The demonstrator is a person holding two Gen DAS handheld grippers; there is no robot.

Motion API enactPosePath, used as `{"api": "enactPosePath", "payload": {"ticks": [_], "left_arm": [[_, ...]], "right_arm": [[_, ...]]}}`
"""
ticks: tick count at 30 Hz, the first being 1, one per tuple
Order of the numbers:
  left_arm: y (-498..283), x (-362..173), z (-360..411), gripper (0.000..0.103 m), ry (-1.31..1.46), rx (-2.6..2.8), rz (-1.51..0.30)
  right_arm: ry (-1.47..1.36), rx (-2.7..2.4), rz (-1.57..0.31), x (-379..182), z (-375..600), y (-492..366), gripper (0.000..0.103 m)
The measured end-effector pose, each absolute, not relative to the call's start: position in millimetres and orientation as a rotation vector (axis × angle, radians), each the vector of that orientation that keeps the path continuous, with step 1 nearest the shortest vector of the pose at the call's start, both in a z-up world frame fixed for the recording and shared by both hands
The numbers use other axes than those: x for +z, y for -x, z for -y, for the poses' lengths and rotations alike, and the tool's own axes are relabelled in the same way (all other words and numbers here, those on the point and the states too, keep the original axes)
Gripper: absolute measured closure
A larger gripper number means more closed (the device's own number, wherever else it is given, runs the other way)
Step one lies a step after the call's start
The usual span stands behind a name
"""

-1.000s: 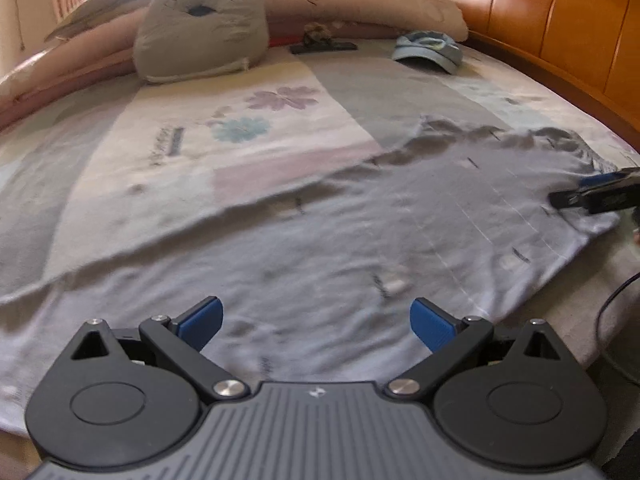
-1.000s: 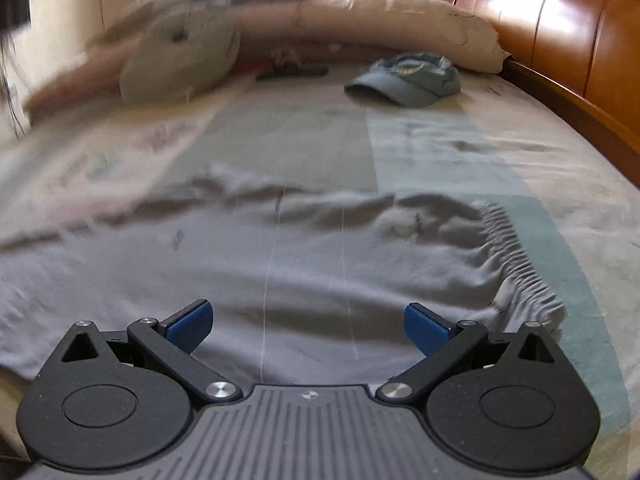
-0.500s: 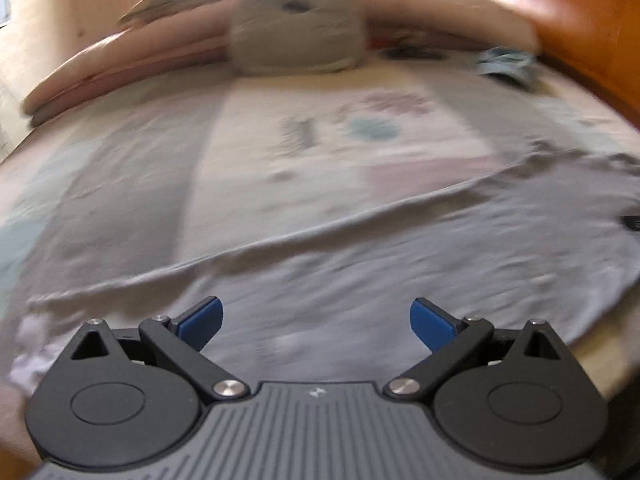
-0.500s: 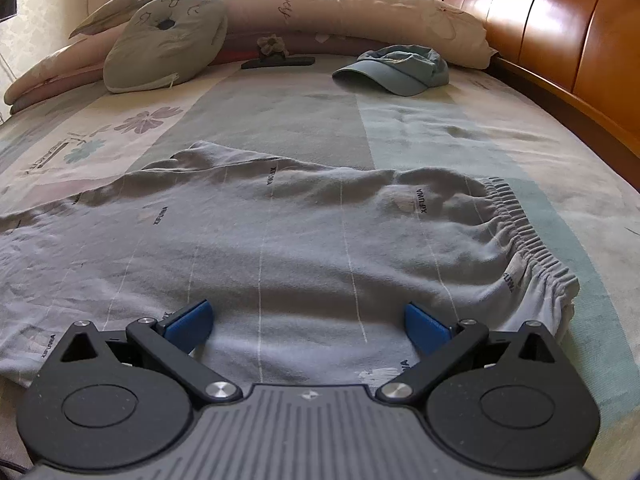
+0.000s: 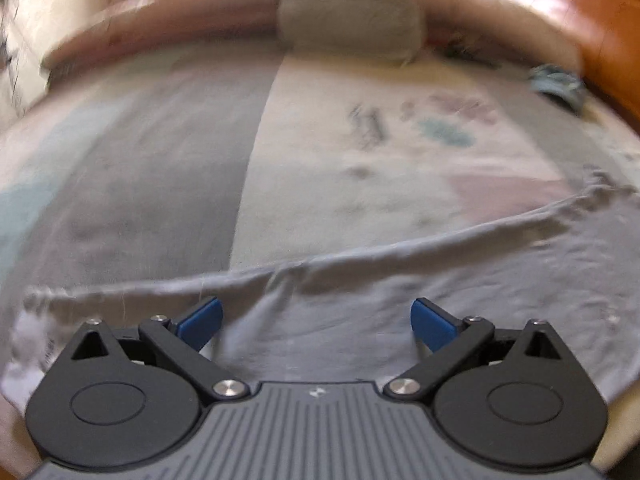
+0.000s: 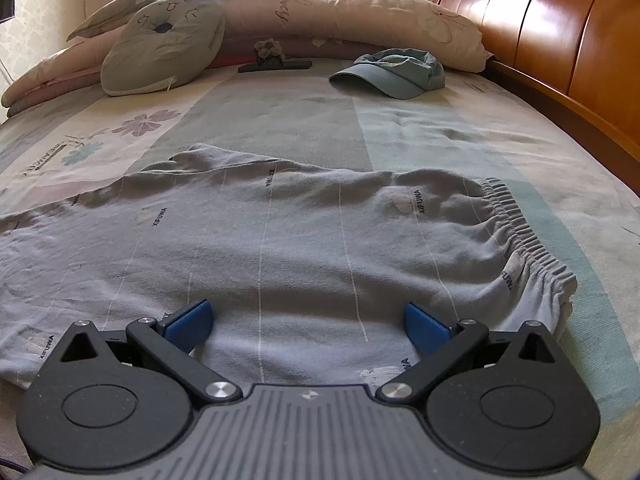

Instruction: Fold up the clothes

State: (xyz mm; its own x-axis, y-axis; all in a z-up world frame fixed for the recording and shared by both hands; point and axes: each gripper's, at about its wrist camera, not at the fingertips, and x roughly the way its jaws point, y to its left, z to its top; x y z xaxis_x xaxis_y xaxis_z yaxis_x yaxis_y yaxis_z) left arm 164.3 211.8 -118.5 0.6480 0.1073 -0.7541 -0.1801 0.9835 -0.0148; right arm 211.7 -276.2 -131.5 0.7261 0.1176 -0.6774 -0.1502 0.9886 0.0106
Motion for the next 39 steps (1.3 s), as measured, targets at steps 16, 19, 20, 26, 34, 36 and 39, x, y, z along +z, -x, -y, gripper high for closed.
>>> {"api": "enactPosePath", "payload": {"ticks": [16, 19, 20, 26, 34, 36, 39], "left_arm": [[-164.5, -105.8, -154.1, 0.001, 0.056, -0.039, -0.811], [-179.6, -122.6, -150.8, 0.002, 0.056, 0.001, -0.857], [-181.7, -125.4, -151.1, 0.001, 0.043, 0.017, -0.843], [-170.4, -103.1, -134.5, 0.002, -0.033, 0.049, -0.846], [-139.1, -100.4, -94.5, 0.001, -0.187, -0.007, -0.832], [-138.4, -99.8, -92.9, 0.001, -0.171, -0.021, -0.828], [-139.3, -102.0, -90.4, 0.001, -0.149, -0.05, -0.834]], "right_arm": [[0.045, 0.131, -0.727, -131.5, 274.9, -208.3, 0.0], [0.041, 0.129, -0.712, -133.1, 274.9, -206.2, 0.0], [0.04, 0.128, -0.707, -133.5, 274.9, -205.5, 0.0], [0.04, 0.132, -0.704, -132.8, 275.6, -204.9, 0.0], [0.038, 0.234, -0.718, -106.2, 244.3, -192.0, 0.0], [0.041, 0.287, -0.703, -98.5, 232.2, -186.4, 0.0], [0.078, 0.379, -0.692, -93.8, 207.4, -178.6, 0.0]]}}
